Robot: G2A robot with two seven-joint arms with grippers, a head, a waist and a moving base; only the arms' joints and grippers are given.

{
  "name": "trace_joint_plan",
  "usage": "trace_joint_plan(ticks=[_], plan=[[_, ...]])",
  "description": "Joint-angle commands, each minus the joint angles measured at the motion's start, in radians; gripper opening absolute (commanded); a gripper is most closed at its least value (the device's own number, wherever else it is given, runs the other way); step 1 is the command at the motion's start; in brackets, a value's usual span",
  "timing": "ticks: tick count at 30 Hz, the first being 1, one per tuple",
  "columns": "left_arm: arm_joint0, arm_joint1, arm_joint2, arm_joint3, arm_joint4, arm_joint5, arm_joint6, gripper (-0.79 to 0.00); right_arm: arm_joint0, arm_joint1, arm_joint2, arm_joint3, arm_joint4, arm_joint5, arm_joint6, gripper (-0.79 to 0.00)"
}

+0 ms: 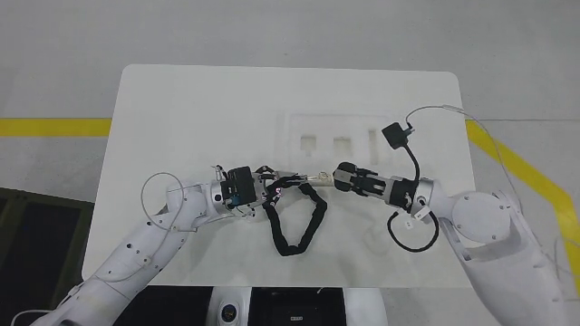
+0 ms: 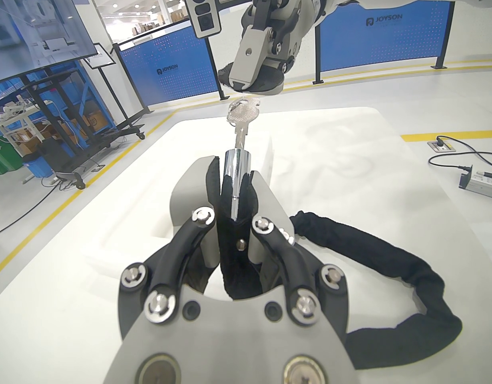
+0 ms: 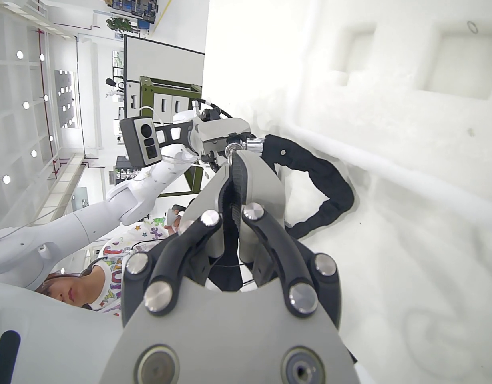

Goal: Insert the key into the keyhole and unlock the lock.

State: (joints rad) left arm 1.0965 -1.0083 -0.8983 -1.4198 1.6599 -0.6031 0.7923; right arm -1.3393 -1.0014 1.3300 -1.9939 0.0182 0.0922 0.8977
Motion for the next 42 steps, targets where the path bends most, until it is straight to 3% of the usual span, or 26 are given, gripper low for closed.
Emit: trace_joint_plan(ticks=[1, 27, 37, 42], plan=[[0.001, -0.001, -0.001, 0.000, 0.001, -0.001, 0.001, -0.785, 0.007, -0.001, -0.009, 0.005, -0.001, 0.001, 0.002, -0.785], [0.007, -0.007, -0.014, 0.002, 0.012, -0.008, 0.009, -0.785, 0.052, -0.003, -0.064, 0.026, -0.005, 0.010, 0.013, -0.785], [0.009, -0.009, -0.018, 0.000, 0.015, -0.011, 0.008, -0.785, 0.035, 0.004, -0.013, 0.008, 0.001, 0.014, 0.004, -0.785], [0.010, -0.010, -0.020, 0.000, 0.018, -0.014, 0.008, -0.785, 0.030, 0.012, 0.012, -0.015, -0.077, -0.090, 0.000, -0.785]])
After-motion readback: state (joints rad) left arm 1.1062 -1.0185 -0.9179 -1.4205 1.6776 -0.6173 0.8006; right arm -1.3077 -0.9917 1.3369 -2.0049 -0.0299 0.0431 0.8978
